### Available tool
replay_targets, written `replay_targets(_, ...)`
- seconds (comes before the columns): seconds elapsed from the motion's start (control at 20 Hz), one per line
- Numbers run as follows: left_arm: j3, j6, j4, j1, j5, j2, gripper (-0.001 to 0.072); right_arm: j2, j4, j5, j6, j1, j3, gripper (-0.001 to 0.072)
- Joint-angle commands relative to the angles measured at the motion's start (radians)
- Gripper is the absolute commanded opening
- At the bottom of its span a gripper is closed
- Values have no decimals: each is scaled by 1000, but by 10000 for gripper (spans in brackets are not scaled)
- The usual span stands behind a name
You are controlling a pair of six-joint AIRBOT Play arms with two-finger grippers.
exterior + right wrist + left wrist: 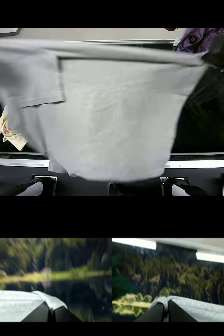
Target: Fold the clothes and pants, and hang the long-sleeved shirts on hangers.
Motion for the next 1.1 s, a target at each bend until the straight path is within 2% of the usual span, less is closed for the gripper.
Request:
replay_targets(0.0,1,40,-27,-69,19,-314,13,-238,-47,-81,-57,-1,-68,30)
replay_targets(0.25,31,50,-27,-131,303,-699,13,-512,-63,-379,-119,-1,-67,29)
replay_targets(0.35,67,51,-27,-130,398,-769,13,-570,-74,-493,-120,-1,-66,29)
replay_targets(0.5,69,114,-28,-129,497,-776,14,-584,-68,-568,-120,0,-66,29)
replay_targets(0.65,65,121,-27,-131,444,-777,15,-584,-56,-502,-119,0,-67,30)
replay_targets(1.05,11,122,-27,-129,109,-791,16,-665,-69,-191,-107,-1,-67,30)
